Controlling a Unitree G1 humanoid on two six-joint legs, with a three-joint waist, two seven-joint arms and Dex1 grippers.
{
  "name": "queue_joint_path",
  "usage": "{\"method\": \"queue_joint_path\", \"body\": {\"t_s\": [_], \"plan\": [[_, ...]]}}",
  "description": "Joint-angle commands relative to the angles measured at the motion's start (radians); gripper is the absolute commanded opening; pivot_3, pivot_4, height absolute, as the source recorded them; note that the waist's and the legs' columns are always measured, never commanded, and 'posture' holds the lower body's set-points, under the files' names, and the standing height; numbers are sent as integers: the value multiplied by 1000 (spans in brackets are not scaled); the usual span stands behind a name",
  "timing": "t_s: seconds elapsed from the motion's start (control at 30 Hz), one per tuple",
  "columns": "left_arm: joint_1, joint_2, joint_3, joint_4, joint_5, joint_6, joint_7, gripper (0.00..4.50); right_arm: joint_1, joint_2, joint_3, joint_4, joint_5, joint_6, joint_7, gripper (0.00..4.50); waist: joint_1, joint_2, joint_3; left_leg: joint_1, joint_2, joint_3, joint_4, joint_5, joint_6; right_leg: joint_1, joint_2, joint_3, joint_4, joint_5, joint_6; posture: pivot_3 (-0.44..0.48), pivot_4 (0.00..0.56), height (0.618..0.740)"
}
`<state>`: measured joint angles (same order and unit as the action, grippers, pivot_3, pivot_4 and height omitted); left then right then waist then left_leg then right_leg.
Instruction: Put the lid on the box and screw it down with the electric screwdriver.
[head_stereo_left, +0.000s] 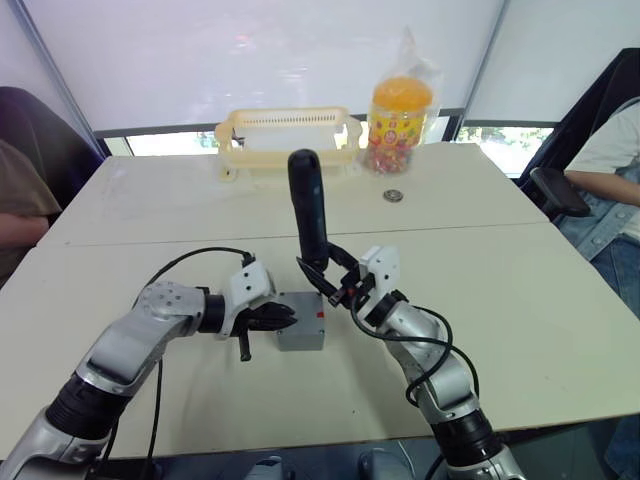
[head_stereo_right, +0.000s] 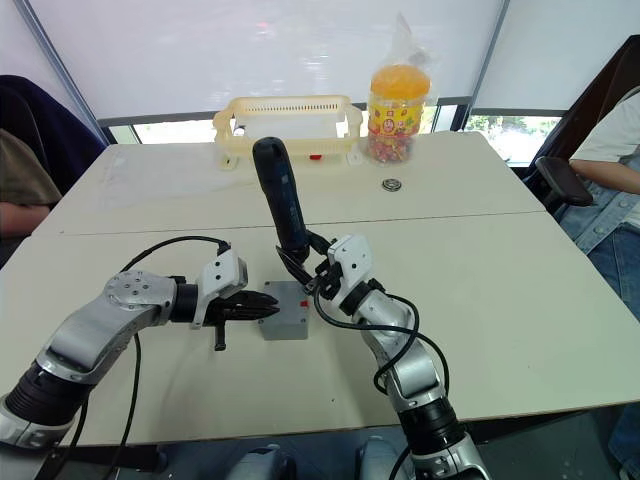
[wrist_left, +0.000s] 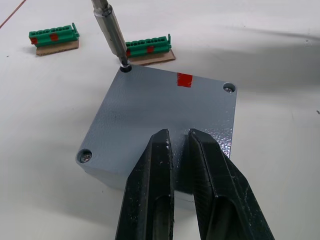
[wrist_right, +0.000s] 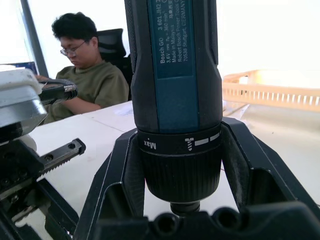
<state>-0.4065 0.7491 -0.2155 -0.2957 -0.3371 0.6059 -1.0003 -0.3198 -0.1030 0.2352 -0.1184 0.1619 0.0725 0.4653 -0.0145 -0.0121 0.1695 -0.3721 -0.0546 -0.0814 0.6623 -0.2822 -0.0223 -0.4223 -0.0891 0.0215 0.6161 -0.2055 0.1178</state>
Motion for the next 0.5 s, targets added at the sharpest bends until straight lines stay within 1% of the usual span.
{"method": "queue_joint_path", "body": {"t_s": [0.03, 0.17, 0.5], "plan": [[10, 7, -9, -4, 14, 14, -1, 560, 39, -2, 16, 47, -14, 46, -3, 1731, 0, 0, 0, 0, 0, 0, 0, 0, 0, 0, 0, 0, 0, 0, 0, 0, 150, 740], [9, 7, -9, -4, 14, 15, 0, 560, 51, -5, 18, 50, -14, 49, -3, 1731, 0, 0, -1, 0, 0, 0, 0, 0, 0, 0, 0, 0, 0, 0, -1, 0, 150, 740], [10, 2, -12, 0, 19, 14, 6, 560, 52, 30, -2, 65, 15, 59, -24, 1731, -1, 0, -3, 0, 0, 0, 0, 0, 0, 0, 0, 0, 0, -1, -1, 0, 150, 740]]}}
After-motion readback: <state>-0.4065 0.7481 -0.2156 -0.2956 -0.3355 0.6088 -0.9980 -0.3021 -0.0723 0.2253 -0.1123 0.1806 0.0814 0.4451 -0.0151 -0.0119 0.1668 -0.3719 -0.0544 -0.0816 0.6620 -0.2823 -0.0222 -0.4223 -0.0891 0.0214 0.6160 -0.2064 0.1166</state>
